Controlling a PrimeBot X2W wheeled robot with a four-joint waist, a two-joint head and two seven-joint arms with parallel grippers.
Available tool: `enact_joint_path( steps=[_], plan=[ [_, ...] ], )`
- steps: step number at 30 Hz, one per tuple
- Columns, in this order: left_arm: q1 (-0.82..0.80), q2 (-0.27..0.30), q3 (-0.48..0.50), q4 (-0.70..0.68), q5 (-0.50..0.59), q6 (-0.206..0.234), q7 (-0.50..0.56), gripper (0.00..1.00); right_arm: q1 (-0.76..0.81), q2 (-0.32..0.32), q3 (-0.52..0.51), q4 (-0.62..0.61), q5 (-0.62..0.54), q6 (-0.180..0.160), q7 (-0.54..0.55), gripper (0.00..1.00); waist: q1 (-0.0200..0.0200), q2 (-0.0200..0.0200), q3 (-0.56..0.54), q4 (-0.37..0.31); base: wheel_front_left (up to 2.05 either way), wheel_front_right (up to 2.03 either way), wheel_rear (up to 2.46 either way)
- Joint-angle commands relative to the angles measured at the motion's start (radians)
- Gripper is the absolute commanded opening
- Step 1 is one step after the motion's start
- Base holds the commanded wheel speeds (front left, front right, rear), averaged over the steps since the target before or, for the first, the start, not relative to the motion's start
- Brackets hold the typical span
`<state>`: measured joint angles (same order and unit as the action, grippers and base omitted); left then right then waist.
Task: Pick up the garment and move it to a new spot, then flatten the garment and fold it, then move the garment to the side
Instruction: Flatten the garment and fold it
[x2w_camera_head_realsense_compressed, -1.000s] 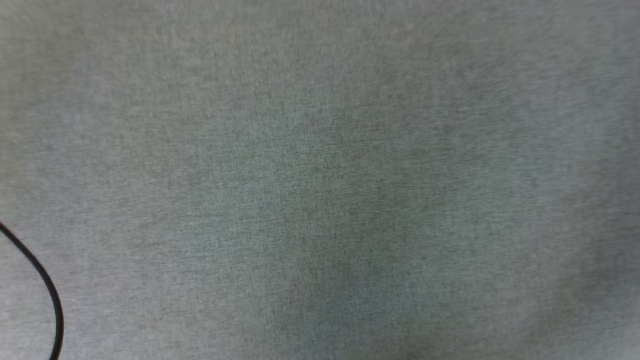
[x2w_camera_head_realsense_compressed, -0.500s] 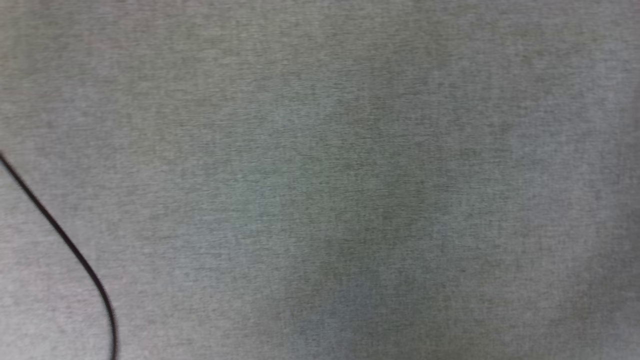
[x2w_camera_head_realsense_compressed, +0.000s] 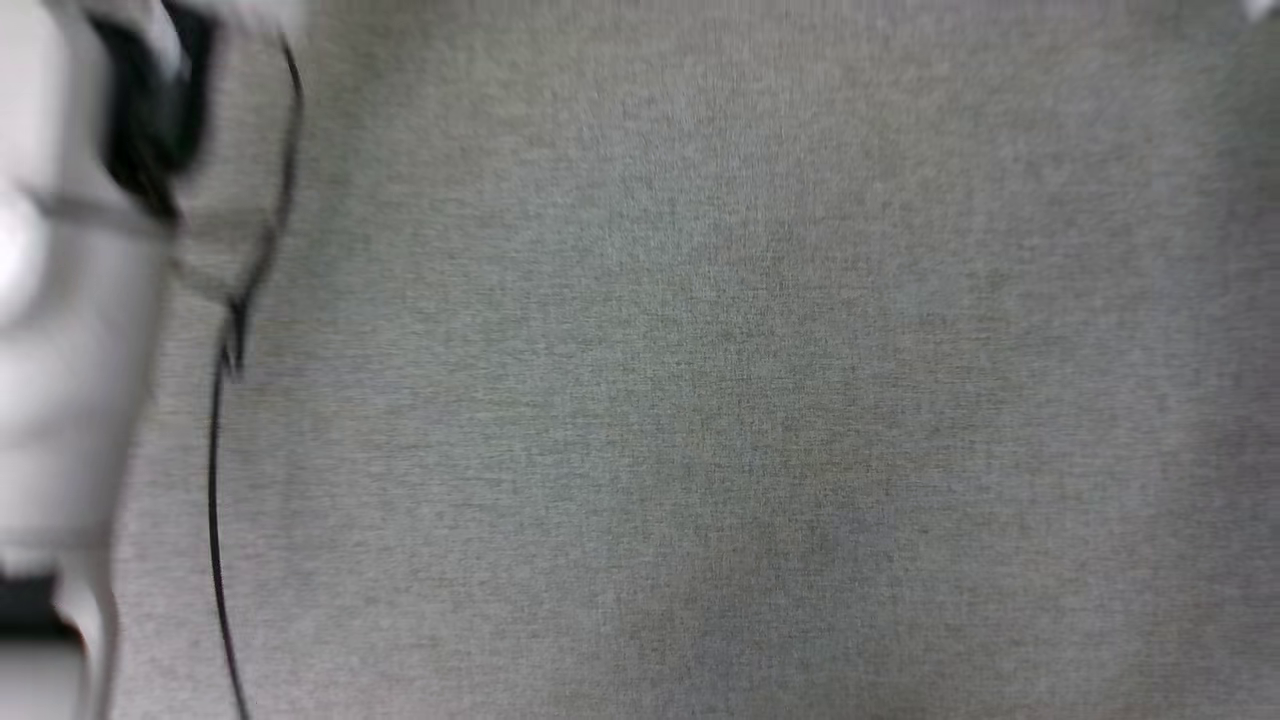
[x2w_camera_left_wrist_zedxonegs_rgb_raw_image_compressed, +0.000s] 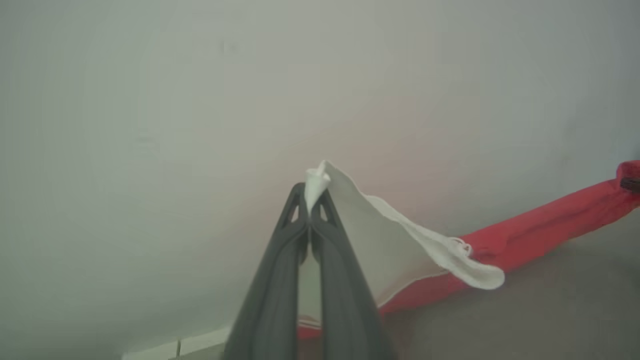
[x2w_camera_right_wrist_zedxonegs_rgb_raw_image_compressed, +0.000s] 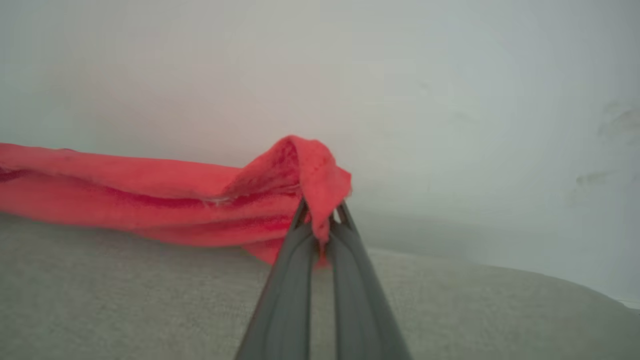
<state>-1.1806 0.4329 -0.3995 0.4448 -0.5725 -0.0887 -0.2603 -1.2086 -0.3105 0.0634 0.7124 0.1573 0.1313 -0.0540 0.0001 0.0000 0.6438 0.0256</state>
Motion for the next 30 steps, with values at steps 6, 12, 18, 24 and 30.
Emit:
enact_joint_path(
  steps=[6,12,18,24,30],
  plan=[
    [0.318,-0.001,0.007,-0.084,0.006,0.020,-0.006,0.00,0.205,-0.013,0.065,0.024,0.050,-0.001,-0.006,0.00,-0.0001,0.0000,-0.135,0.011,0.00,0.00,0.00],
    [0.586,0.026,-0.030,-0.122,-0.024,0.024,0.018,0.00,0.369,-0.028,0.100,0.010,0.157,-0.001,0.024,0.00,-0.0001,0.0000,-0.248,0.015,0.00,0.00,0.00],
    [0.810,0.076,-0.058,-0.215,-0.062,0.046,0.086,0.00,0.542,-0.074,0.124,-0.048,0.276,-0.001,0.110,0.00,-0.0001,0.0000,-0.349,0.018,0.00,0.00,0.00],
    [0.974,0.149,-0.079,-0.350,-0.094,0.059,0.165,0.00,0.747,-0.119,0.086,-0.129,0.384,-0.001,0.220,0.00,-0.0001,0.0000,-0.428,0.031,0.00,0.00,0.00],
    [1.110,0.212,-0.106,-0.470,-0.136,0.064,0.252,0.00,0.958,-0.142,0.038,-0.267,0.455,-0.001,0.320,0.00,-0.0001,0.0000,-0.494,0.033,0.00,0.00,0.00]
  ],
)
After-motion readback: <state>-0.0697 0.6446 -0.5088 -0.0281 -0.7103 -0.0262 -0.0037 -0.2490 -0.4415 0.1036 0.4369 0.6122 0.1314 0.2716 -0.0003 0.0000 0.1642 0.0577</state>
